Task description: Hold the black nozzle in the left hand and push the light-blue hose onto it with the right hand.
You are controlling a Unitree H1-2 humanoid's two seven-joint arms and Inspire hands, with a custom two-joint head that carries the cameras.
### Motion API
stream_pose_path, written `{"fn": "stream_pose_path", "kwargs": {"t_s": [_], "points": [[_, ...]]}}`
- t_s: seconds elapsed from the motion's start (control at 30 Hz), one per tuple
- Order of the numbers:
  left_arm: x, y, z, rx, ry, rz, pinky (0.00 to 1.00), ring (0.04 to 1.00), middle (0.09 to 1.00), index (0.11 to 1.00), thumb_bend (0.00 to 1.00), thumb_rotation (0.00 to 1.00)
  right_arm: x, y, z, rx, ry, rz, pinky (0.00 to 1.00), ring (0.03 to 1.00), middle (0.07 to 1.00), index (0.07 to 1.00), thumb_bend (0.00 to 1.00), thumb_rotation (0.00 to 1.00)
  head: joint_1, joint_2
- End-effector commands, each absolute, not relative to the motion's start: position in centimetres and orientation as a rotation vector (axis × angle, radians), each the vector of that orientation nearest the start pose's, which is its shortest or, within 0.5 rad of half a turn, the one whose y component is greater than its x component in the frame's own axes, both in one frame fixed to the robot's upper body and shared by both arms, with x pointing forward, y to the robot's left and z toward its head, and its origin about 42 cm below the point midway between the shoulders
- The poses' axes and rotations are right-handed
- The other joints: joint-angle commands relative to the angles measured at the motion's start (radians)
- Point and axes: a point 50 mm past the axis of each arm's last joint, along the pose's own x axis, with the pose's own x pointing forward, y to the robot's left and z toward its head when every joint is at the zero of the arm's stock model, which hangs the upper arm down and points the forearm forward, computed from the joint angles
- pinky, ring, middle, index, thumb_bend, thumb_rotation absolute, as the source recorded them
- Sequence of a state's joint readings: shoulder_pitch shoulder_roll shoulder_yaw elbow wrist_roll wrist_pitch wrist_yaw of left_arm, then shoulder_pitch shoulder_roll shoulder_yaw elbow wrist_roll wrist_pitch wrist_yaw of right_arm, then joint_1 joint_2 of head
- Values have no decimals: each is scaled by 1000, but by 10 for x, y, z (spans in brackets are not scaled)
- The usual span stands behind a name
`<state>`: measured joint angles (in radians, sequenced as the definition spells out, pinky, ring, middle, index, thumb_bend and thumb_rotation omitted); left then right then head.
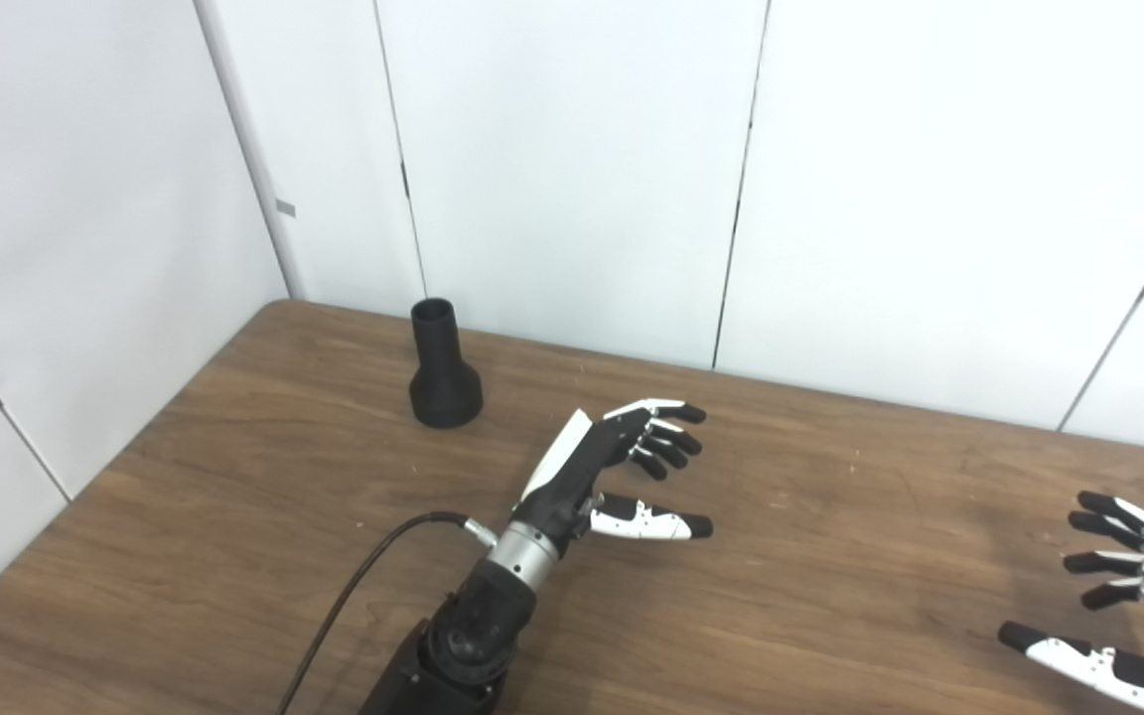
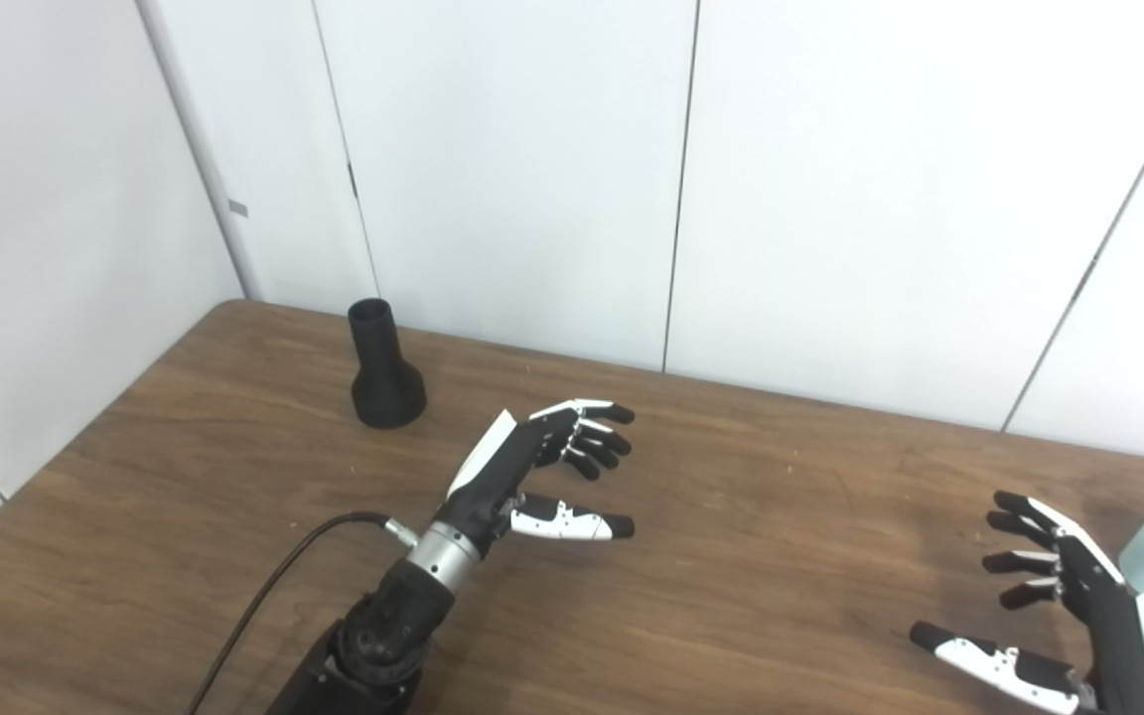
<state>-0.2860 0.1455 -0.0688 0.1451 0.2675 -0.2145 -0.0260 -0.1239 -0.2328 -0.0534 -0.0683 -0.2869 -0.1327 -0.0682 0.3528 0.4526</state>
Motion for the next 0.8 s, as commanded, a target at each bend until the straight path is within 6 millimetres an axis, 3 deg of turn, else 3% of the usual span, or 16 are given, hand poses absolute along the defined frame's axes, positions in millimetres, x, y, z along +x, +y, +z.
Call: {"fn": "stream_pose_path", "kwargs": {"t_s": [0.0, 0.27, 0.57, 0.77], "points": [[377, 211, 179, 412, -436, -146, 545, 618, 634, 672, 674, 9, 325, -290, 193, -517, -443, -101, 447, 604, 745, 780, 633, 92, 0, 0], [376, 216, 185, 418, -456, -133, 544, 618, 634, 671, 673, 13, 326, -288, 193, -522, -433, -101, 439, 599, 742, 776, 647, 110, -3, -7], [377, 256, 236, 476, -611, 23, 498, 611, 624, 661, 674, 3, 330, -291, 191, -510, -427, -105, 441, 599, 744, 778, 648, 100, 14, -10], [385, 288, 270, 656, -636, 64, 546, 664, 657, 678, 700, 69, 332, -290, 190, -513, -432, -99, 439, 599, 744, 779, 645, 79, 7, -12]]}}
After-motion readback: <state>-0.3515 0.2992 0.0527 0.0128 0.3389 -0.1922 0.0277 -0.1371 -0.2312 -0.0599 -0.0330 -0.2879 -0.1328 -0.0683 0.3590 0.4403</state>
